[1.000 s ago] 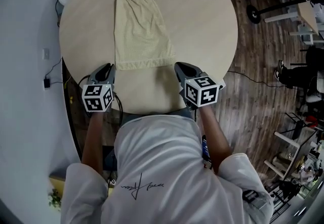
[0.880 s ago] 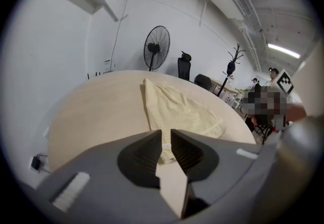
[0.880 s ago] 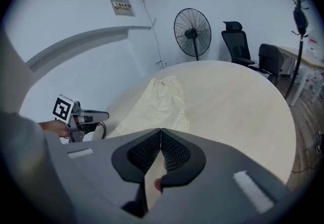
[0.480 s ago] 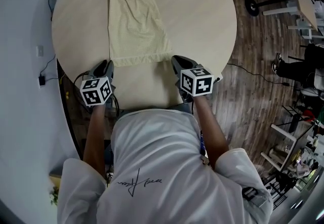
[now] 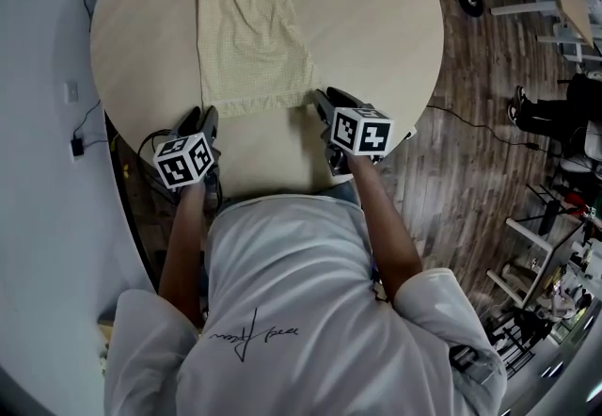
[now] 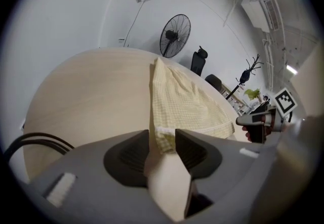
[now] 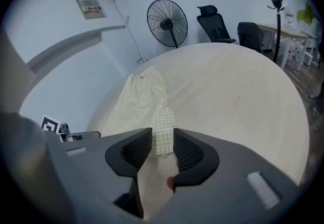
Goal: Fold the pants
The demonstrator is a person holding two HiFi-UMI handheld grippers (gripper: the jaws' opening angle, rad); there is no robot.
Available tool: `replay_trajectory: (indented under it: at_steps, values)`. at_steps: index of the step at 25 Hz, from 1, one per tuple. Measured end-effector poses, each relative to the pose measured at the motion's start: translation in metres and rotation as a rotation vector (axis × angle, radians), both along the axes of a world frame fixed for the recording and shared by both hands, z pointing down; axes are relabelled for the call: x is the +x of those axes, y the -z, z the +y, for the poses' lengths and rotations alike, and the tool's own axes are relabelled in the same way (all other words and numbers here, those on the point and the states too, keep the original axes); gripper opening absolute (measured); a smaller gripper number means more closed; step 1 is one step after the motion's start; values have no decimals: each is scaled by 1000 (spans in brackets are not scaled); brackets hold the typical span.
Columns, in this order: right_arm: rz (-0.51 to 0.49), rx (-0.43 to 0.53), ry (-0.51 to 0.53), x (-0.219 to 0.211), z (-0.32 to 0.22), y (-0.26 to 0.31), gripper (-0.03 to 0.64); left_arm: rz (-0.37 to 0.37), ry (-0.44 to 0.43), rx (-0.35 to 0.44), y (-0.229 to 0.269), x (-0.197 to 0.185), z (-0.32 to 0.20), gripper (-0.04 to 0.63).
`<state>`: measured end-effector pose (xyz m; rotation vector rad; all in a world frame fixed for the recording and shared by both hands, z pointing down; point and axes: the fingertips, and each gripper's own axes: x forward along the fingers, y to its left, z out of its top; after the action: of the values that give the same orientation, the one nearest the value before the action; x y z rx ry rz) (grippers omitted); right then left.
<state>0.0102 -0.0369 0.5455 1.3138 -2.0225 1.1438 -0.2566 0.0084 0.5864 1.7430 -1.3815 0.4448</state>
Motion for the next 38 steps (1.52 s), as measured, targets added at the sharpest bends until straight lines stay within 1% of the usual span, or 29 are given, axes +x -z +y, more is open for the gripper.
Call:
replay_trajectory:
  at_steps: [3,6,11,14,16,20,23,25,28,30,33,36,38]
  values:
    - [32,-8,-21,-1,-1,-10,123,-27,-18,-9,-3,6,0,169]
    - [58,-17,-39,-4,0,-20,128,-62,-21,-20,-8,9,-2,169]
    - [91,-19,-65,-7,1,-31,127,-150,-13,-11,-11,12,-1,169]
    - [116,-15,-53,-12,2,-34,127,-190,-26,-3,-11,14,-2,169]
    - [150,-4,-39,-14,2,-36,127,-211,-42,7,-12,16,-2,169]
    - [211,23,-11,-17,4,-36,124,-221,-56,11,-12,18,-2,169]
    - [213,23,-2,-22,5,-37,91,-247,-68,8,-13,18,-2,169]
    - [215,20,4,-25,6,-37,66,-291,-85,15,-12,20,-4,166]
    - [212,11,0,-26,6,-38,54,-341,-120,22,-5,30,-11,149]
    - [197,0,-6,-26,6,-39,51,-348,-131,16,-4,35,-13,129]
    - [173,-14,-15,-27,7,-40,47,-336,-132,14,-7,38,-13,103]
    - [146,-29,-20,-27,7,-40,46,-305,-116,-13,-14,33,-9,97]
    - [126,-41,-25,-25,6,-40,44,-268,-95,-24,-14,31,-9,94]
